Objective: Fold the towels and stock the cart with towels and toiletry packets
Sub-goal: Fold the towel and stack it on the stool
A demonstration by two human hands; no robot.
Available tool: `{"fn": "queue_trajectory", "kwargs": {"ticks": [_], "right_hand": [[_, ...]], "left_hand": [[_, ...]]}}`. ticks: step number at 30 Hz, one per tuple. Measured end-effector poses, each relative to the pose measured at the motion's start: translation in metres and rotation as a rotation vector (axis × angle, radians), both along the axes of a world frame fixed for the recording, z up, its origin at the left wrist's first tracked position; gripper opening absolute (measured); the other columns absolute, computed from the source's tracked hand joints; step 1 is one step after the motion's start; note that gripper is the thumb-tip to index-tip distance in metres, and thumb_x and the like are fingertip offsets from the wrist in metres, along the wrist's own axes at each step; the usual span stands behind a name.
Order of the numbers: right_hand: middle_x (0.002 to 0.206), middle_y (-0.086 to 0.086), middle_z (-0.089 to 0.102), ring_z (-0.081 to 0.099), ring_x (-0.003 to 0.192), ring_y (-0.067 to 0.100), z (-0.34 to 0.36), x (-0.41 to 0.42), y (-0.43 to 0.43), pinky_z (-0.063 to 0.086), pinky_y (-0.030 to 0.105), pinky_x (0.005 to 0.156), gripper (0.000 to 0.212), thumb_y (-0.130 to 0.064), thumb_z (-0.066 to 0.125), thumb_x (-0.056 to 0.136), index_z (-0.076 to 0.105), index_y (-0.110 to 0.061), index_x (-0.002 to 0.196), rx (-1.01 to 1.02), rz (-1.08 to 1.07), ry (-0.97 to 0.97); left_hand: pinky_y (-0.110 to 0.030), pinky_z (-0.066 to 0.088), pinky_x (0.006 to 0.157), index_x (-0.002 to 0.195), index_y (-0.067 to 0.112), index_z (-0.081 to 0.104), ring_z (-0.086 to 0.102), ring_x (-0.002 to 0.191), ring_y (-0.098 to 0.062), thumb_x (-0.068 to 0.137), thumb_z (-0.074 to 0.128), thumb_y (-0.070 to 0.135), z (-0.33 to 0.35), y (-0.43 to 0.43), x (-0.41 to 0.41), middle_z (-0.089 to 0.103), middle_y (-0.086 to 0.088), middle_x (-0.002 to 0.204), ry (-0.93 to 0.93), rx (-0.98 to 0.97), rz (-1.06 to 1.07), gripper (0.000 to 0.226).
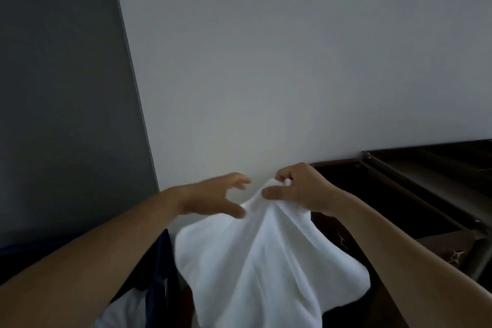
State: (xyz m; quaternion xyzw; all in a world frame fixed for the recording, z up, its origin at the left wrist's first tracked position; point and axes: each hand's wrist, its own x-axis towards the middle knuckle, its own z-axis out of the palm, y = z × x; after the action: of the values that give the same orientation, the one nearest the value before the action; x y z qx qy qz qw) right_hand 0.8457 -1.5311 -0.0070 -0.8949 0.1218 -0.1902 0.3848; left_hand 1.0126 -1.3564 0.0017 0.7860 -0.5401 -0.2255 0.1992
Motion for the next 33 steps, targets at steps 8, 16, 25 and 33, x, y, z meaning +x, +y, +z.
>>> {"fn": "queue_trajectory", "kwargs": {"ticks": [8,16,25,33], "right_hand": [[0.078,-0.006,0.074,0.071,0.077,0.016,-0.019,-0.020,-0.003,0.060,0.034,0.075,0.027,-0.039,0.088,0.061,0.077,-0.022,0.080,0.246,0.072,0.146],[0.103,-0.006,0.076,0.072,0.098,0.018,-0.048,-0.048,-0.018,0.055,0.047,0.097,0.026,-0.035,0.086,0.072,0.077,-0.031,0.096,0.268,0.118,0.455],[0.069,-0.007,0.068,0.067,0.065,0.008,-0.001,-0.028,-0.008,0.054,0.024,0.059,0.040,-0.054,0.088,0.056,0.070,-0.025,0.077,0.049,0.083,0.131],[0.077,-0.007,0.071,0.069,0.074,0.012,-0.011,-0.035,-0.010,0.053,0.023,0.065,0.031,-0.056,0.081,0.063,0.073,-0.028,0.074,0.271,0.153,0.184]], "left_hand": [[-0.034,0.043,0.075,0.095,-0.004,0.065,0.054,0.079,-0.019,0.096,0.064,0.017,0.024,-0.007,-0.030,0.059,-0.012,0.087,0.162,-0.334,-0.041,0.021],[-0.037,0.027,0.064,0.058,0.023,0.043,0.036,0.073,-0.021,0.068,0.056,0.025,0.040,-0.006,0.000,0.039,-0.005,0.071,0.526,-0.833,0.325,0.016],[-0.034,0.052,0.087,0.121,0.012,0.056,0.061,0.097,-0.019,0.081,0.075,0.034,0.004,-0.010,-0.013,0.062,-0.002,0.114,0.140,0.105,-0.090,0.049],[-0.033,0.047,0.067,0.088,-0.003,0.061,0.056,0.075,-0.021,0.068,0.061,0.010,0.016,-0.020,-0.043,0.058,-0.013,0.082,0.351,-0.338,-0.037,0.024]]}}
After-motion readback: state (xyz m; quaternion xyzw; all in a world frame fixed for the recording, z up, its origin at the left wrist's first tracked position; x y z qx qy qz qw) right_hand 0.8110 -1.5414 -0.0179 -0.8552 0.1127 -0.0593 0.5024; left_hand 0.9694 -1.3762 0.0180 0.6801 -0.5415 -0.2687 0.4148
